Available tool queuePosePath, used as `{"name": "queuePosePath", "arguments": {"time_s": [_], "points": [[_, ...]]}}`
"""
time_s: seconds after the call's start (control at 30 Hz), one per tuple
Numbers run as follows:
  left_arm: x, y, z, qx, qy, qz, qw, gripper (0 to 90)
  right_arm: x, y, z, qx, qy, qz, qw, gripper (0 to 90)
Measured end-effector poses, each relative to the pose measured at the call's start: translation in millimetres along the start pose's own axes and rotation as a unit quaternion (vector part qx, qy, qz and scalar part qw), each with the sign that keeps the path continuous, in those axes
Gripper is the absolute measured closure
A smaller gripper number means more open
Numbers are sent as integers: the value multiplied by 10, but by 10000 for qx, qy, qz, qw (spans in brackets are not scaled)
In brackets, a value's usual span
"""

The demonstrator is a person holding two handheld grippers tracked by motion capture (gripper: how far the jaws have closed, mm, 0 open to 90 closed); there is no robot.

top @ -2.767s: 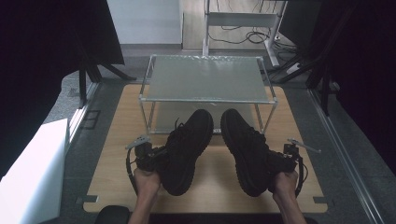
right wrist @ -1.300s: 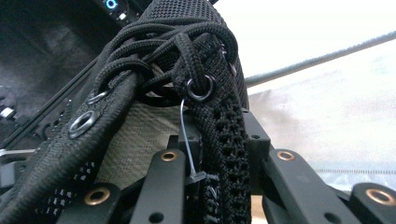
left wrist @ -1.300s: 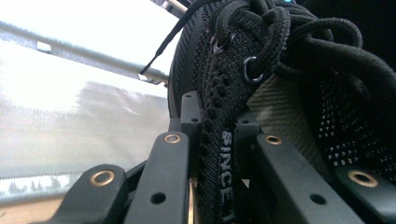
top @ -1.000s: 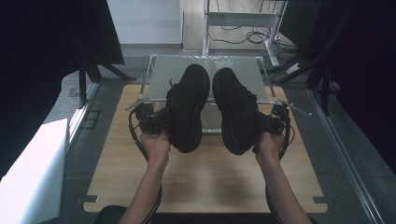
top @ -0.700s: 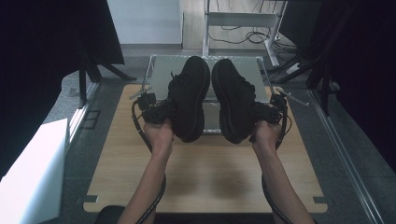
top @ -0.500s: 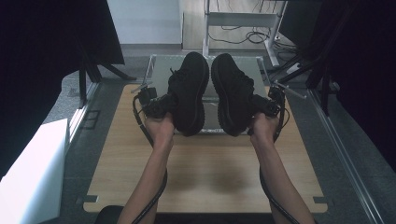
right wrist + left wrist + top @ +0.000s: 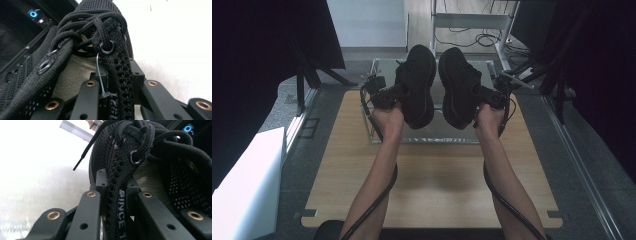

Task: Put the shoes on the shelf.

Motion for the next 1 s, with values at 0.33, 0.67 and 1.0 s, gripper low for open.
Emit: {"name": "queuePosePath", "arguments": {"time_s": [0.33,0.67,1.0], "points": [[208,121,-38,170,557,-96,9983,783,213,116,-10,-472,-569,-33,9973,762],[352,136,-25,377,923,-330,9945,760,382,97,-17,-807,-969,-95,9920,751],[472,130,24,617,1002,-565,9914,694,479,114,-56,-995,-1141,-133,9884,687]]}}
Point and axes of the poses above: each handheld gripper's, and its own axes: x roughly forward along the jaws, y roughly out of its top, z roughly to its right, the point moved 8 cm from there along x, roughly forward along the jaws, and after that the axes turned 2 degrees about x, right-handed, at the moved point
